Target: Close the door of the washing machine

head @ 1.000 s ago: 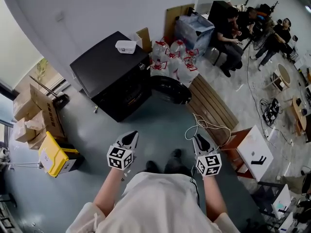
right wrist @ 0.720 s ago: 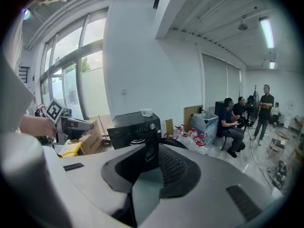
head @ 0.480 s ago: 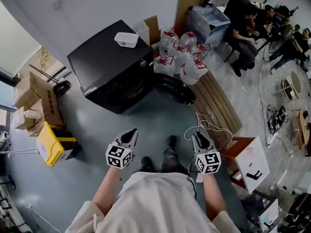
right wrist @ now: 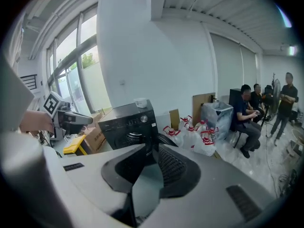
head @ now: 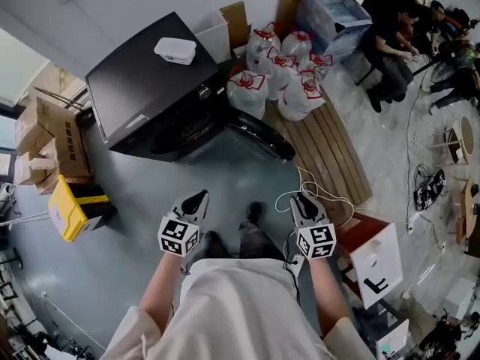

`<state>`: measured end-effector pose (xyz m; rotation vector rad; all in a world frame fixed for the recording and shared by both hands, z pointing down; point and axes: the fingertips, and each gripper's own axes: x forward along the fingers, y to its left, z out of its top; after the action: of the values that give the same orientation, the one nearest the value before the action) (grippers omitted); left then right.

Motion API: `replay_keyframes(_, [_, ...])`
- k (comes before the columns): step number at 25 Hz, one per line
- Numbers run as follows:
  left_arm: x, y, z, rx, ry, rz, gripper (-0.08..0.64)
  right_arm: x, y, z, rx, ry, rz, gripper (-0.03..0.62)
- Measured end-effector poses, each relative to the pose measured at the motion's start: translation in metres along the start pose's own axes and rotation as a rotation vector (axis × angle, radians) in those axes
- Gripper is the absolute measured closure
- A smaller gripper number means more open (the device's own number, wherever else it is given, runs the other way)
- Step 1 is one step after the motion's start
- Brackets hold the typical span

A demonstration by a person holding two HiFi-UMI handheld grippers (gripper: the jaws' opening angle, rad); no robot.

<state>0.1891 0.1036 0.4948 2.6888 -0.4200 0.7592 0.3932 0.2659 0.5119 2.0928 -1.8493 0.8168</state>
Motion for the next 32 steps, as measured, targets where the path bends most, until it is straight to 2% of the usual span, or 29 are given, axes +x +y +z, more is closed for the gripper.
replay_keyframes(7, [0.056,-0.007,-0.002,0.007,0.047,0.006,0.551,0.05,-0.047,-0.021,-0.013,0.087,0.062,0.505])
replay_keyframes(12, [0.089,0.0,-0.013,-0.029,0.072,-0.014,0.551,0.089,-0.064,-0.034,-0.029,0.14,0.084,0.505])
replay_keyframes(17, [0.133,0.011,-0.036,-0.031,0.105,-0.063,0.551,0.135,-0.082,-0.052,-0.047,0.174,0.077,0.505])
replay_keyframes(22, [0.175,0.023,-0.064,0.0,0.144,-0.098,0.551,0.18,-0.108,-0.08,-0.07,0.21,0.056,0.505])
replay_keyframes(26, [0.198,0.027,-0.088,-0.026,0.173,-0.116,0.551,0.206,-0.135,-0.108,-0.094,0.272,0.041,0.502])
replay_keyframes(32, [0.233,0.028,-0.122,-0.019,0.208,-0.144,0.551,0.254,-0.17,-0.143,-0.155,0.338,0.051,0.482])
